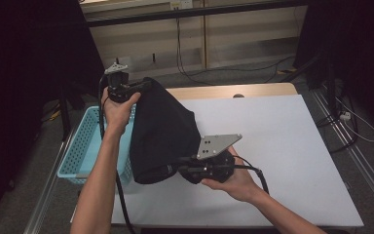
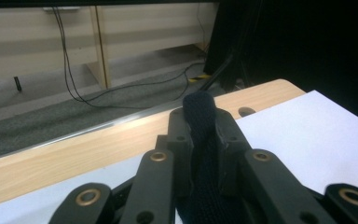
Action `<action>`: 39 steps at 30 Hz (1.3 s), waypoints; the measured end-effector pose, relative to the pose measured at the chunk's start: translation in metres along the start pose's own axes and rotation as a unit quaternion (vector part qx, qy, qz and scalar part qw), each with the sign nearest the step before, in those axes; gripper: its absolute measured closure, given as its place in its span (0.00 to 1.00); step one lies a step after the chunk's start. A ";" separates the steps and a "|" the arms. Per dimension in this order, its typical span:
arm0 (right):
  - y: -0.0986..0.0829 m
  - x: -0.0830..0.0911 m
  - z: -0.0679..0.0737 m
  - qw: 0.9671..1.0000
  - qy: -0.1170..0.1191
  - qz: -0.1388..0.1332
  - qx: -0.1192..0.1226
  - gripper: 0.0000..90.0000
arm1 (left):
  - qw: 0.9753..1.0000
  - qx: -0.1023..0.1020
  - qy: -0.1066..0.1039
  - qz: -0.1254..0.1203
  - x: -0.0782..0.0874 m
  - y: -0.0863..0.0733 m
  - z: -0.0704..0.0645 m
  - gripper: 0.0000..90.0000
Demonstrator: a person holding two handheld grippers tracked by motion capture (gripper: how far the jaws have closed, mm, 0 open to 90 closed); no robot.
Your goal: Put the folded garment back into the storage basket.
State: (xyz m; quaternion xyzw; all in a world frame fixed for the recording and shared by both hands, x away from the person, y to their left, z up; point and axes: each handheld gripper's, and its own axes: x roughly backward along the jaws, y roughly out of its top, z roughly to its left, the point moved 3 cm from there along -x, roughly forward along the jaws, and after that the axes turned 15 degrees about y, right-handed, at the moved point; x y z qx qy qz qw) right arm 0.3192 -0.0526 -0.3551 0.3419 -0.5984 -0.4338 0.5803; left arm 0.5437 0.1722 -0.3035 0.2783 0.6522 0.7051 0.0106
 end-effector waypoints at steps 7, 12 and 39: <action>0.004 -0.008 -0.003 1.000 0.007 -0.008 -0.002 0.85 | 1.000 0.002 0.011 0.003 0.007 -0.002 0.014 0.89; 0.008 -0.019 -0.007 1.000 0.016 -0.009 -0.006 0.85 | 1.000 0.020 0.017 0.000 0.010 -0.003 0.029 0.89; 0.032 -0.061 -0.023 0.999 0.033 -0.013 -0.005 0.85 | 0.999 0.017 0.039 0.017 0.002 0.004 0.071 0.89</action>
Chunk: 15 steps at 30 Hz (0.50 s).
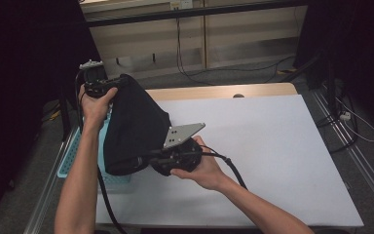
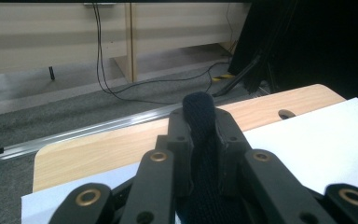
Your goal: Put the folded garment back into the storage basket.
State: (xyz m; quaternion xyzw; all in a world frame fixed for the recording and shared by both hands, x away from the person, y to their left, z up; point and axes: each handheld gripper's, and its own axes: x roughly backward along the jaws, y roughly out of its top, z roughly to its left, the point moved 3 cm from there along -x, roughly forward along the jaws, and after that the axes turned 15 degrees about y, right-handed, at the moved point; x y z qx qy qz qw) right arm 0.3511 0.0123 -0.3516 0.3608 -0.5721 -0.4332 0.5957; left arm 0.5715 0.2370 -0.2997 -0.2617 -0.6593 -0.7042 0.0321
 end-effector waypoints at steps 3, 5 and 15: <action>0.001 -0.004 0.000 1.000 0.002 0.000 0.002 0.85 | 1.000 -0.001 0.001 -0.002 0.000 0.003 0.001 0.89; 0.004 -0.005 -0.001 1.000 0.002 -0.003 0.003 0.85 | 1.000 0.000 0.001 -0.004 0.000 0.006 0.002 0.89; 0.019 -0.013 -0.003 1.000 0.003 -0.011 0.012 0.85 | 1.000 0.009 0.010 -0.018 0.006 0.017 0.009 0.89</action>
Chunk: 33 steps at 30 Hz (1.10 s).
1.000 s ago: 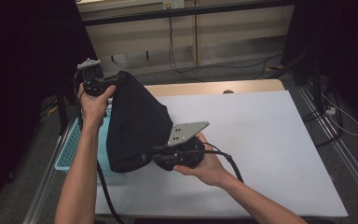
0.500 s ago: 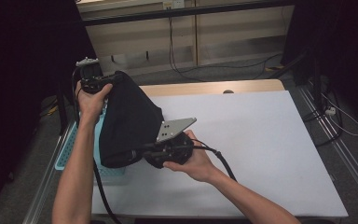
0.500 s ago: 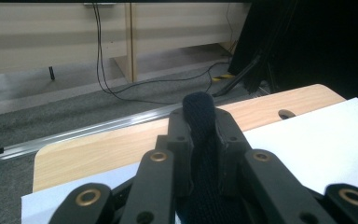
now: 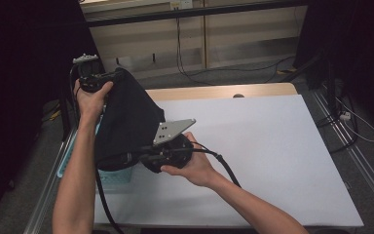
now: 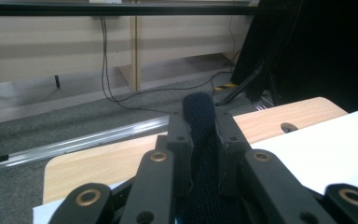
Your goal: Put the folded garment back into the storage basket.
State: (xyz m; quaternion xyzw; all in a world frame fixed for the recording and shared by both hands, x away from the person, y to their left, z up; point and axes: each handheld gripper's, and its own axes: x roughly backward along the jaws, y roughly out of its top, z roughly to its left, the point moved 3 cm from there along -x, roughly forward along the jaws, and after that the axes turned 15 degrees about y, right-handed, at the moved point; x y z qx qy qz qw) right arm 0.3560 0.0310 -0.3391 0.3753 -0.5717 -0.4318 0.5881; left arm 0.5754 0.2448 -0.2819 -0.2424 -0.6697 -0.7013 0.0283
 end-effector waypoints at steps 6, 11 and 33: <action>0.005 -0.010 -0.001 1.000 0.004 0.000 0.003 0.85 | 1.000 0.001 0.005 -0.001 0.003 0.003 0.007 0.89; 0.008 -0.016 -0.003 1.000 0.009 -0.003 0.003 0.85 | 1.000 0.001 0.010 -0.003 0.007 0.005 0.014 0.89; 0.033 -0.046 -0.012 0.999 0.029 0.005 0.022 0.85 | 0.999 0.006 0.040 -0.018 0.024 0.014 0.052 0.89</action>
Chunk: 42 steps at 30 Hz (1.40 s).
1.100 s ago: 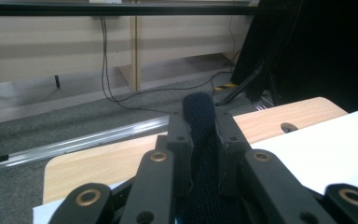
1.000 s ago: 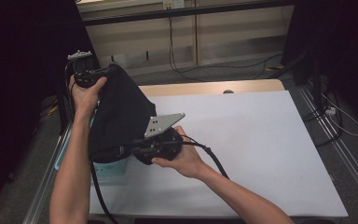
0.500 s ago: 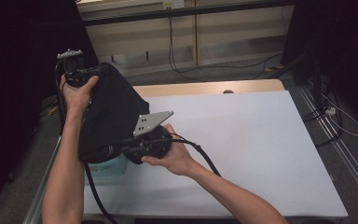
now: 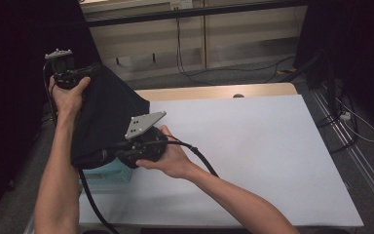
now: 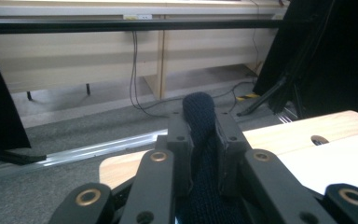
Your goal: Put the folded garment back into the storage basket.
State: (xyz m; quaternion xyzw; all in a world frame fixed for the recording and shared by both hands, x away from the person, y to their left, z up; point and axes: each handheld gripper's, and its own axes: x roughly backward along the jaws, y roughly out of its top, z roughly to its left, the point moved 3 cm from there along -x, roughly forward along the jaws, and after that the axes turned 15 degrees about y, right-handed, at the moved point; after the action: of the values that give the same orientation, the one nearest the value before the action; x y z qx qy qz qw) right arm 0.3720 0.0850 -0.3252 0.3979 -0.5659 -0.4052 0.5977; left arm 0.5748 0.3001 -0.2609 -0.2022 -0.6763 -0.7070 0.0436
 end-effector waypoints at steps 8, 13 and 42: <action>0.000 -0.017 -0.003 1.000 0.006 0.010 0.004 0.85 | 1.000 -0.015 0.022 0.005 0.002 -0.008 0.017 0.88; -0.009 -0.034 -0.007 1.000 0.014 0.011 -0.006 0.85 | 0.999 -0.023 0.043 0.022 0.001 -0.022 0.029 0.88; -0.032 -0.086 -0.012 0.998 0.032 0.050 -0.020 0.85 | 0.991 -0.004 0.092 0.100 -0.017 -0.109 0.078 0.88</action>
State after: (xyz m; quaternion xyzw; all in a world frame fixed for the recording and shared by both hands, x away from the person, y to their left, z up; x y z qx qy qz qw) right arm 0.3807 0.1538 -0.3859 0.3698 -0.5579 -0.3728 0.6427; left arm 0.5716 0.3817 -0.3687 -0.2032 -0.6428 -0.7175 0.1753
